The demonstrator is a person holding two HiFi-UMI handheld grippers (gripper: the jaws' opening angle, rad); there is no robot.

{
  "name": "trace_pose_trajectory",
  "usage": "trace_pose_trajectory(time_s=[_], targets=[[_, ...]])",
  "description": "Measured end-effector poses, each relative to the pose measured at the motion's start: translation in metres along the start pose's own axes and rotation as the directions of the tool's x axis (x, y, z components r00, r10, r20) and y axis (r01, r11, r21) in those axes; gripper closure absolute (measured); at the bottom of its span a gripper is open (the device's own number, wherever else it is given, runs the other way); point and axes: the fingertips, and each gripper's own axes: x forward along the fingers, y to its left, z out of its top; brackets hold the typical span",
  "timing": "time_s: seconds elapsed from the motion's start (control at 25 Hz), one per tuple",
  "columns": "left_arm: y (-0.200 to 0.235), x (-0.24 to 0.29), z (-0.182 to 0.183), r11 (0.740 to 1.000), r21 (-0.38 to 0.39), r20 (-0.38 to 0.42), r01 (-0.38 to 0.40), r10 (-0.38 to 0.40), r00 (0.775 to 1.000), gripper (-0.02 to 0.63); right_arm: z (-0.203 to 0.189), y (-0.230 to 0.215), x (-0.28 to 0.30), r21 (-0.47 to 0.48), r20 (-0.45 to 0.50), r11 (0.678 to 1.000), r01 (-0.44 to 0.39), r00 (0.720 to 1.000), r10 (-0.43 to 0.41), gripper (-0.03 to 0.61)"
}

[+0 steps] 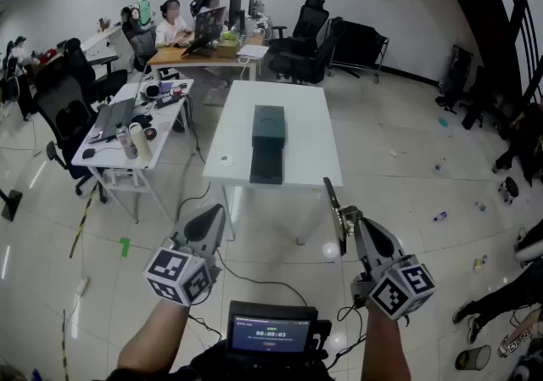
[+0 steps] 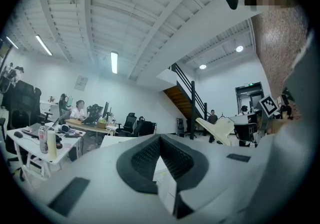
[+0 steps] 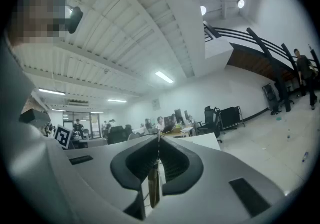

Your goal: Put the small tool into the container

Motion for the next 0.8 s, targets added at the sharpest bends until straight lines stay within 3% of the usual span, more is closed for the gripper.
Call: trace_pose_trajectory(time_s=[0.48, 0.8], targets=[[0.090, -0.012, -0.020, 0.998, -0.025, -0.025, 0.051, -0.051, 0.998, 0.591, -0.031, 0.067, 0.079, 0.000, 0.002, 0.999, 0.042, 0.999, -0.042, 0.564], [0.143, 0.048, -0.029, 1.000, -0.024, -0.029, 0.012, -0.012, 0.999, 0.591, -0.045, 0.036, 0.161, 0.023, -0.020, 0.999, 0.039, 0.999, -0.038, 0.563]])
